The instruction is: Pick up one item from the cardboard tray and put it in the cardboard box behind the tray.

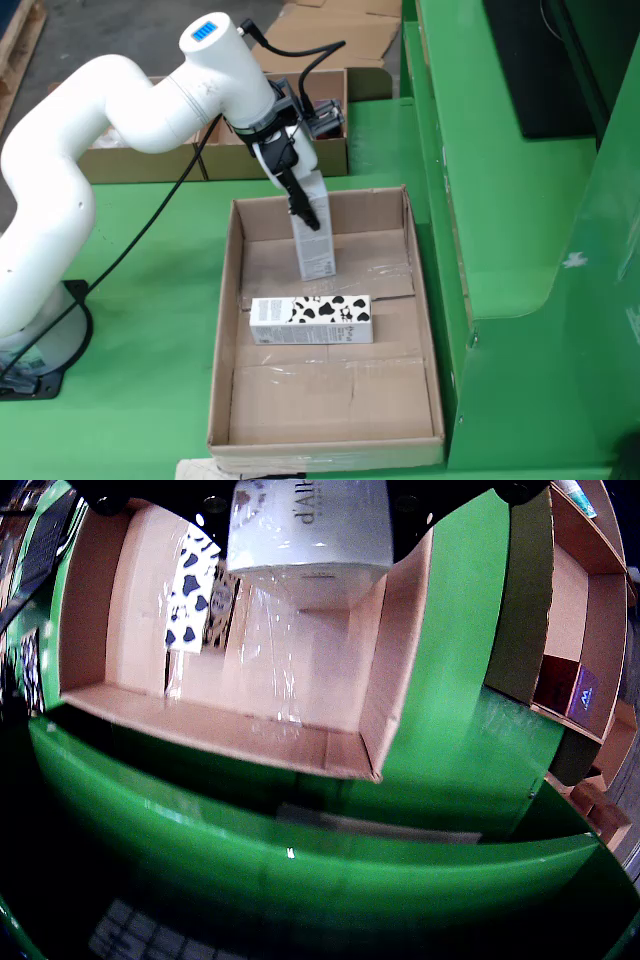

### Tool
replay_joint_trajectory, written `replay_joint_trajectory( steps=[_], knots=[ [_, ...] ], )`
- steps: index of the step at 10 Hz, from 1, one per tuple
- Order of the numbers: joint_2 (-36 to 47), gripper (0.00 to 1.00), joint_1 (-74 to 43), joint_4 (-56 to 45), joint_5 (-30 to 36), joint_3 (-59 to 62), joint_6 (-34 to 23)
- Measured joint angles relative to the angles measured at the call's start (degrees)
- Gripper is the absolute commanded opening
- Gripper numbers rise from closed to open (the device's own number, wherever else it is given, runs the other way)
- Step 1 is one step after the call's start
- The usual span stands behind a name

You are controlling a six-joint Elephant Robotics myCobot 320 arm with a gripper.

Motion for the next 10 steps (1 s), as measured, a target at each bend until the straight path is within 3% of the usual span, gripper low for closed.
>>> replay_joint_trajectory(
  steps=[1,2,3,4,6,8,10],
  knots=[
    [-0.4,0.0,0.0,1.8,-0.5,1.5,-1.7],
    [-3.9,0.0,4.0,9.4,-5.5,9.1,-6.8],
    [-4.0,0.0,6.2,23.7,-19.5,11.8,-11.0],
    [-4.0,0.0,6.2,27.1,-22.9,11.8,-11.2],
    [-1.0,0.0,9.8,31.5,-23.4,11.8,-10.5],
    [5.0,0.0,13.5,35.8,-23.8,11.9,-14.7],
    [4.9,0.0,16.0,35.8,-23.5,11.9,-16.3]
  ],
)
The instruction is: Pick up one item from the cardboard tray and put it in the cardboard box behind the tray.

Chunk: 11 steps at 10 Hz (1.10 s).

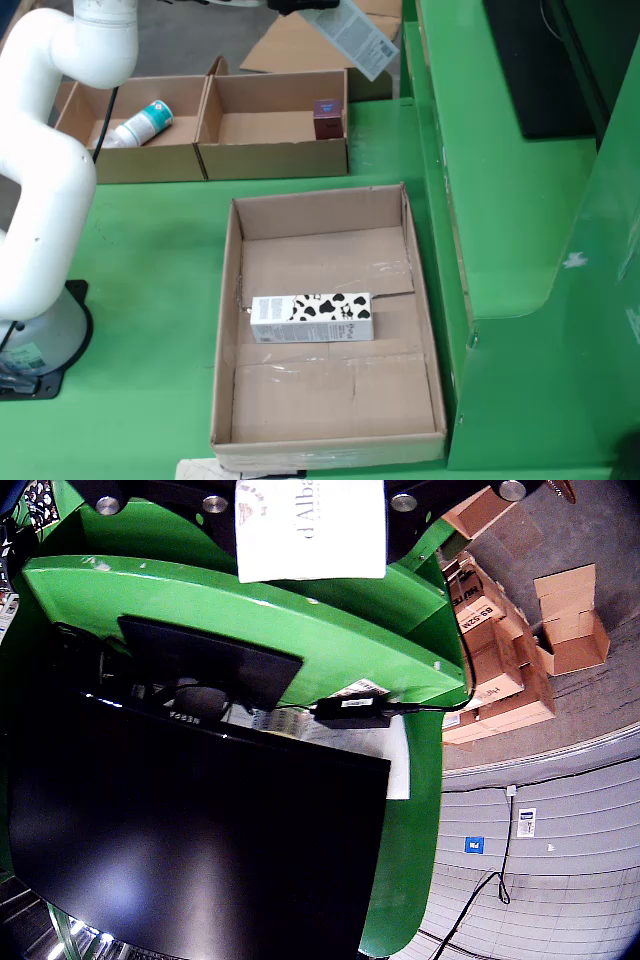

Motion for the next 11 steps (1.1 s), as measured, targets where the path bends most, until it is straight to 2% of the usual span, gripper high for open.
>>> replay_joint_trajectory(
  steps=[1,2,4,5,6,7,11],
  knots=[
    [-1.3,0.0,6.6,0.1,0.1,0.0,1.2],
    [-1.3,0.0,7.3,0.1,0.0,0.0,0.4],
    [-3.3,0.0,10.7,0.1,0.1,0.2,-5.0],
    [-6.1,0.0,18.7,0.1,0.2,0.0,-10.5],
    [-6.1,0.0,21.4,0.1,0.2,-0.1,-10.6],
    [-7.6,0.0,30.0,0.1,0.2,-0.1,-10.8],
    [-10.5,0.0,33.4,0.0,0.3,-0.1,-11.0]
  ],
)
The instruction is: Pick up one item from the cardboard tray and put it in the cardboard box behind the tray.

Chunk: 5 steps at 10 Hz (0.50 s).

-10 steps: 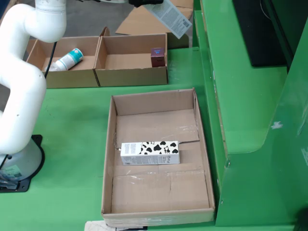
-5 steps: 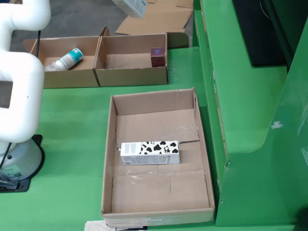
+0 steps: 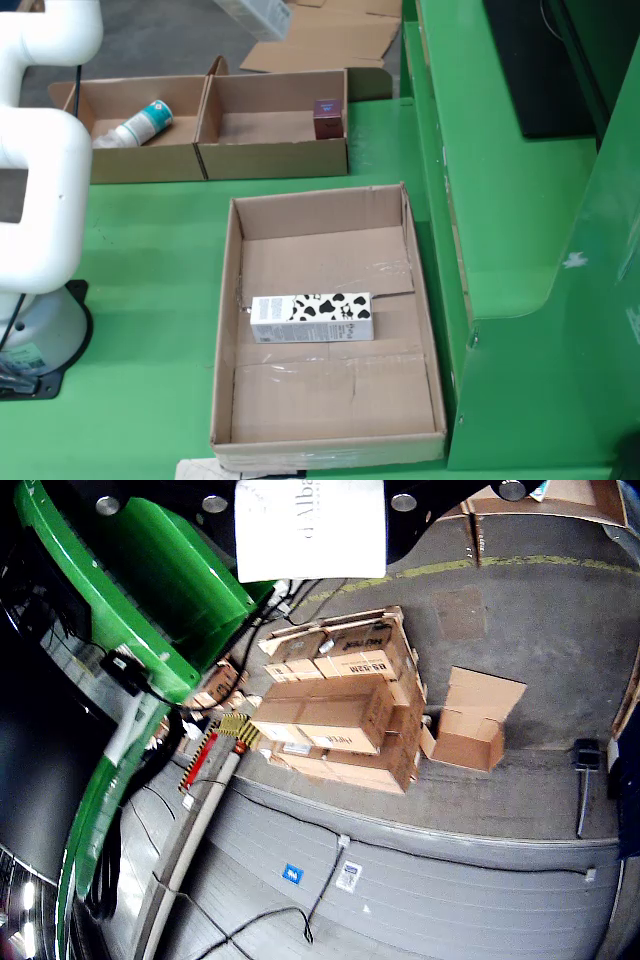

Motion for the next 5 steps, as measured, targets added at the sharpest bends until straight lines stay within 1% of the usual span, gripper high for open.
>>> replay_joint_trajectory(
  steps=[3,4,5],
  knots=[
    [-1.3,0.0,-1.8,0.1,-0.3,0.0,-0.2],
    [-3.4,0.0,-3.3,0.1,-0.2,0.1,0.3],
    [-6.8,0.0,-6.2,0.1,-0.1,0.0,1.9]
  ],
)
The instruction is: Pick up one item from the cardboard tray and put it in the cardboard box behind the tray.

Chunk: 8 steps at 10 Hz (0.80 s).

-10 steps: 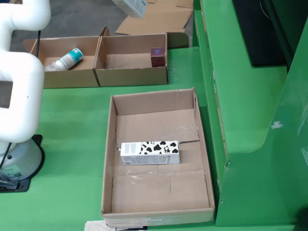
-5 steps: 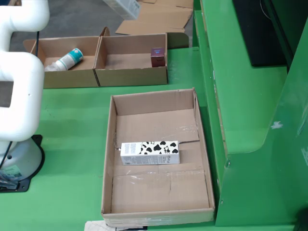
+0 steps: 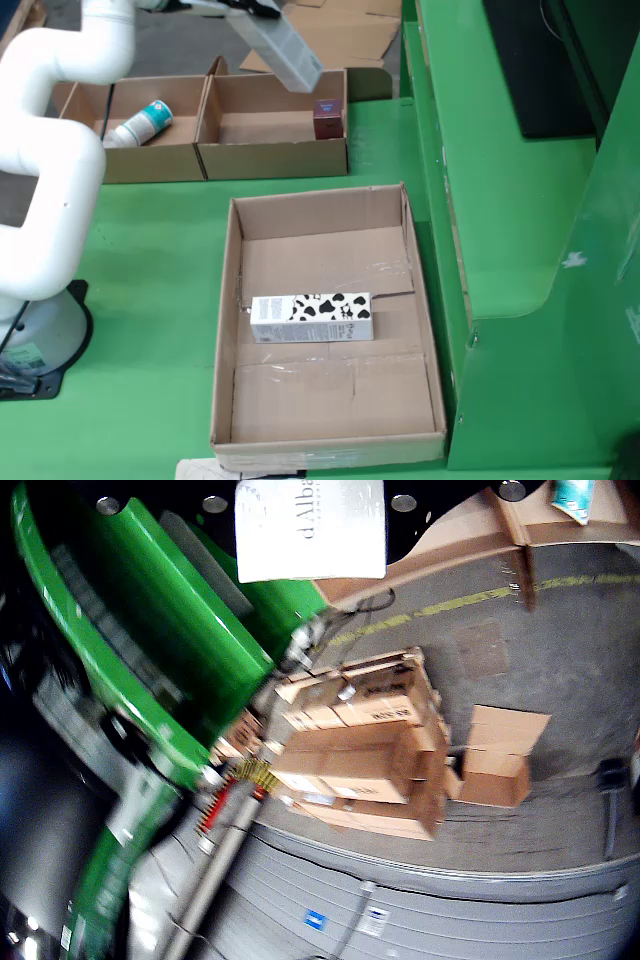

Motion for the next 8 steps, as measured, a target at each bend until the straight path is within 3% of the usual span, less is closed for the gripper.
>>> replay_joint_trajectory(
  steps=[1,3,8],
  knots=[
    [-0.7,0.0,-0.5,0.0,-0.3,0.0,1.8],
    [-2.7,0.0,-1.0,0.0,0.0,0.0,-1.7],
    [-5.2,0.0,-2.9,0.0,0.0,0.0,-1.2]
  ],
)
